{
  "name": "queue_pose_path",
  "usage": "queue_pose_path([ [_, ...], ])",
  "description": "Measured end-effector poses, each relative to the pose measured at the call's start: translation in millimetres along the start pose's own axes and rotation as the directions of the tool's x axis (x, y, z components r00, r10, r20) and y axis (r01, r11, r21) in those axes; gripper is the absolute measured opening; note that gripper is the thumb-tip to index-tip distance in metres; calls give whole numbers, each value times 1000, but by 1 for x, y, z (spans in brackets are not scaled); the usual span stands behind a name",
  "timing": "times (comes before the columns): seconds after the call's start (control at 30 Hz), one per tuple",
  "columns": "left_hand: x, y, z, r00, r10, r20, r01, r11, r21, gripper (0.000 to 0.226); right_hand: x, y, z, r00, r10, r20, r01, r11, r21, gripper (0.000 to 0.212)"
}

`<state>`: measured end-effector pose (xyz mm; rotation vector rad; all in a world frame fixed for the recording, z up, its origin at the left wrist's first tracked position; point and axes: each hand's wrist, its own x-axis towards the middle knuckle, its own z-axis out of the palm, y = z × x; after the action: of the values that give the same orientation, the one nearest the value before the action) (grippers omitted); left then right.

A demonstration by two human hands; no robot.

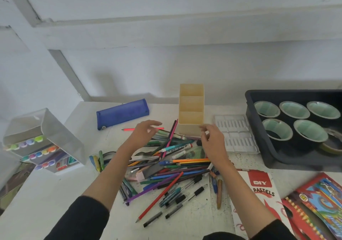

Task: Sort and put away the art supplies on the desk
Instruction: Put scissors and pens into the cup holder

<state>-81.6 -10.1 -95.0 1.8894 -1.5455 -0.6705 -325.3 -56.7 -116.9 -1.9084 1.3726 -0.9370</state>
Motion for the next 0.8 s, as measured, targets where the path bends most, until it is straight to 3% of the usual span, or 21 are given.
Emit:
queue_pose_path([
  [0.17, -55, -37, -32, 993, -58, -106, 55, 998, -36, 28, -24, -6, 11, 993, -45, 111, 42, 999, 24, 21],
  [0.3, -88, -61, -41, 960, -146, -238, 130, 988, -79, 27, -36, -15, 21, 978, 36, 204, -37, 999, 2, 21],
  [0.4, -108, -81, -37, 942, -94, -322, 108, 994, 27, 28, -43, -16, 31, 962, 60, 265, -32, 994, -107, 20],
  [0.53, -120, -113, -23, 953, 60, -297, 28, 959, 282, 26, -48, -18, 40, 976, 41, 212, 17, 964, -267, 19],
  [0.8, -131, -115, -7, 944, 12, -330, 57, 978, 200, 46, -50, -18, 43, 985, 45, 166, 4, 960, -280, 21],
])
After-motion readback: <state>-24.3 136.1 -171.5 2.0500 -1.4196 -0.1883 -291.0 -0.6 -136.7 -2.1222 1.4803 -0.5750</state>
